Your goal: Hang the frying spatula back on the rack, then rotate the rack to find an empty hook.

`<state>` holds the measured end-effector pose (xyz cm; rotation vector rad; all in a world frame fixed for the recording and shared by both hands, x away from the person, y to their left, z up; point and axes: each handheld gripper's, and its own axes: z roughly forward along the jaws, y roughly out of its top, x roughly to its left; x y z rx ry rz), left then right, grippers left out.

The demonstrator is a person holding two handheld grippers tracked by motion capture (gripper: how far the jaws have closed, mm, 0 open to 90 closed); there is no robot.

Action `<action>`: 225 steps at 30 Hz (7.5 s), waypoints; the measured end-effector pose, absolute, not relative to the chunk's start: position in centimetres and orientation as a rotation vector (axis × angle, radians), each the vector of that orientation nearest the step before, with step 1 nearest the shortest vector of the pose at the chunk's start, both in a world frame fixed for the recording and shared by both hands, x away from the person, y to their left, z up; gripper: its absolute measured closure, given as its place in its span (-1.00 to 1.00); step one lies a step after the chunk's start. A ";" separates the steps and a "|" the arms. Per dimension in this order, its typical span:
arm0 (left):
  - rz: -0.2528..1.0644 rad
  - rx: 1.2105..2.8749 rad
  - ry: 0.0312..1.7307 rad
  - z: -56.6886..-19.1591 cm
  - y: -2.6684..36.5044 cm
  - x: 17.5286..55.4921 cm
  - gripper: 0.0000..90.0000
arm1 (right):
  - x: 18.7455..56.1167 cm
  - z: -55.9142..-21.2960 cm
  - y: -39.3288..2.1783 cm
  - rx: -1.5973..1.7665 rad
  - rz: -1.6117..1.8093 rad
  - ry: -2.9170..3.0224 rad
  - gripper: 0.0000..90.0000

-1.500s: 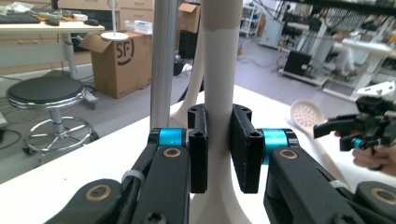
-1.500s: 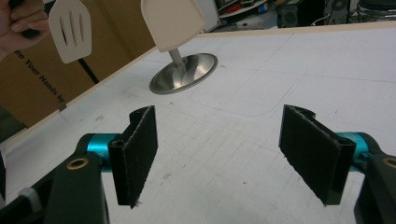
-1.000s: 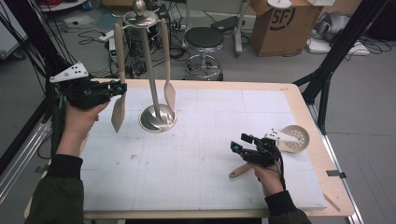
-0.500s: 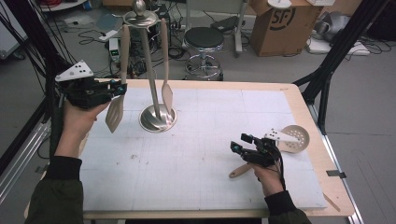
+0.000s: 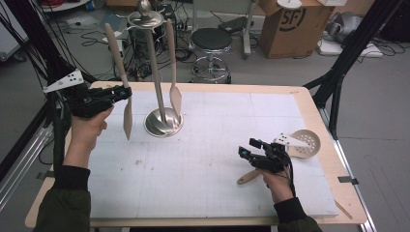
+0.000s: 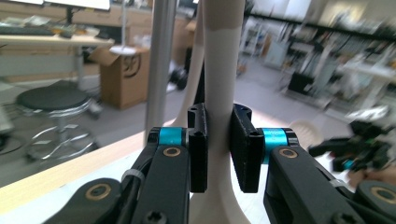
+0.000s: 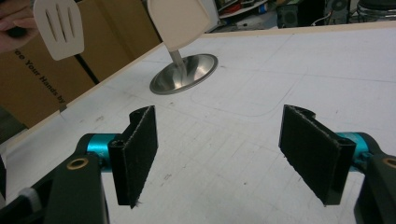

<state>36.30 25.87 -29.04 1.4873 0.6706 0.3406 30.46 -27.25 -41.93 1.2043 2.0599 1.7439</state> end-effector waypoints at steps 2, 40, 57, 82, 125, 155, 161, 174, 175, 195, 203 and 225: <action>0.345 1.477 0.666 -29.3 25.7 36.2 0.74 | 30.5 -41.9 -27.2 1.205 1.743 2.061 -0.39; 0.550 1.601 0.835 -27.9 22.9 36.4 0.74 | 30.5 -42.0 -27.3 1.209 1.746 2.052 -0.39; 0.568 1.652 0.905 -27.8 21.7 37.2 0.73 | 30.5 -41.9 -27.3 1.213 1.746 2.055 -0.39; 0.352 0.942 0.605 -30.3 26.3 34.6 -0.25 | 30.4 -41.9 -27.3 1.211 1.760 2.048 -0.38; 0.621 1.053 0.781 -22.7 14.8 37.5 0.99 | 30.7 -41.8 -28.9 1.247 1.811 1.976 -0.38; 0.732 0.986 0.852 -21.5 12.7 38.6 0.99 | 30.9 -42.0 -29.1 1.262 1.827 1.972 -0.38; 0.734 0.958 0.862 -21.7 14.1 38.4 0.99 | 30.9 -42.0 -29.0 1.261 1.823 1.976 -0.38; 0.751 0.927 0.850 -21.2 16.8 38.1 0.99 | 30.9 -42.1 -28.8 1.258 1.813 1.987 -0.38; 0.754 0.934 0.850 -21.2 17.0 38.2 0.99 | 30.9 -42.1 -28.7 1.255 1.811 1.987 -0.38; 0.706 0.910 0.839 -21.3 18.2 38.4 0.99 | 30.8 -42.1 -28.7 1.251 1.817 1.980 -0.38; 0.716 0.927 0.753 -21.2 15.7 36.0 0.99 | 30.8 -42.1 -28.4 1.254 1.807 1.990 -0.38; 0.790 0.965 0.808 -20.5 15.7 37.2 0.99 | 30.7 -42.2 -28.5 1.259 1.814 1.990 -0.38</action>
